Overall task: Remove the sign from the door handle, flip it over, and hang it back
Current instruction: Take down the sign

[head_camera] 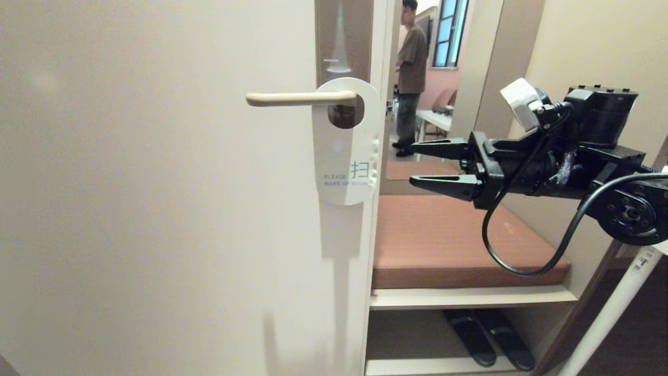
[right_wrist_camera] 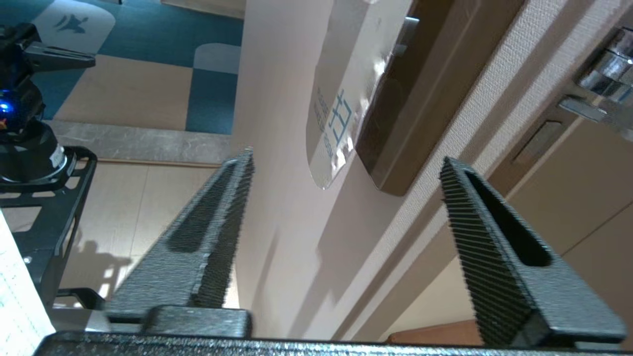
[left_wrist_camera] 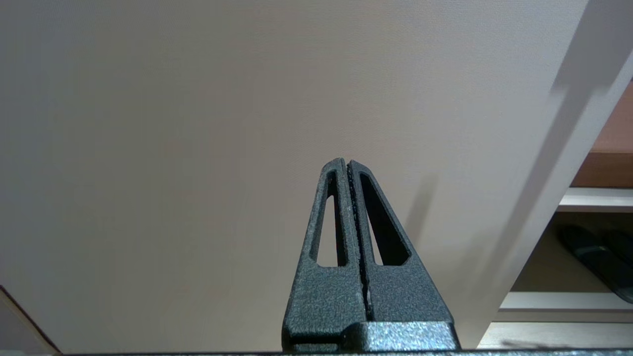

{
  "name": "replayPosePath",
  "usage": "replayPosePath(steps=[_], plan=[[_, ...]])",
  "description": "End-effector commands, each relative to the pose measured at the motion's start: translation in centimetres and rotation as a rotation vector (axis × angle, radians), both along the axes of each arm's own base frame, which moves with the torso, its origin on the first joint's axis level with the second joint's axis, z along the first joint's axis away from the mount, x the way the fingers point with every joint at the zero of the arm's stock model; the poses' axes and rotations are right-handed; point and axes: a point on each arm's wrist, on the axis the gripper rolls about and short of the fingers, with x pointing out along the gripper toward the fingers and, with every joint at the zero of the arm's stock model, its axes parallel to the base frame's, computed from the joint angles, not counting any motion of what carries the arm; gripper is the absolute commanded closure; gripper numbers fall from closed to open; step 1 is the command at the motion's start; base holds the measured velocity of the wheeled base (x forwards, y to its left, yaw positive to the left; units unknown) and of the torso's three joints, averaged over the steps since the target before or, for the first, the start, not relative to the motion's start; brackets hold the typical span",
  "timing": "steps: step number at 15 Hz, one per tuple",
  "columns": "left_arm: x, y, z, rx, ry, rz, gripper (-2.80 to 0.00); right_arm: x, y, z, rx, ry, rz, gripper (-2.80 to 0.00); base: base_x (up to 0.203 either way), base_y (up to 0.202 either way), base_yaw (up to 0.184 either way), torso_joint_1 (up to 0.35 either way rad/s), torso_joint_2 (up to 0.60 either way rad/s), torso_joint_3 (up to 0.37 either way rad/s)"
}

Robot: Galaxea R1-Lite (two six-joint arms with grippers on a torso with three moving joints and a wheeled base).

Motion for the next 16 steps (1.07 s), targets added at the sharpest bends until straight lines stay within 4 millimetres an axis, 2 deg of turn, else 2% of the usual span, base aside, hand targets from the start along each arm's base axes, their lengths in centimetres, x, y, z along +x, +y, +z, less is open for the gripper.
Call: replayPosePath(steps=[1, 6, 16], plan=[[0.0, 0.0, 0.0, -0.001, 0.000, 0.001, 0.00, -0.2, 0.4, 0.1, 0.002, -0.008, 0.018, -2.80, 0.000, 0.000, 0.000, 0.000, 0.00, 0.000], [0.0, 0.0, 0.0, -0.001, 0.000, 0.001, 0.00, -0.6, 1.7, 0.6, 0.007, -0.026, 0.058, -2.80, 0.000, 0.000, 0.000, 0.000, 0.00, 0.000], [0.0, 0.0, 0.0, -0.001, 0.000, 0.001, 0.00, -0.7, 2.4, 0.5, 0.006, -0.022, 0.080, -2.80, 0.000, 0.000, 0.000, 0.000, 0.00, 0.000]])
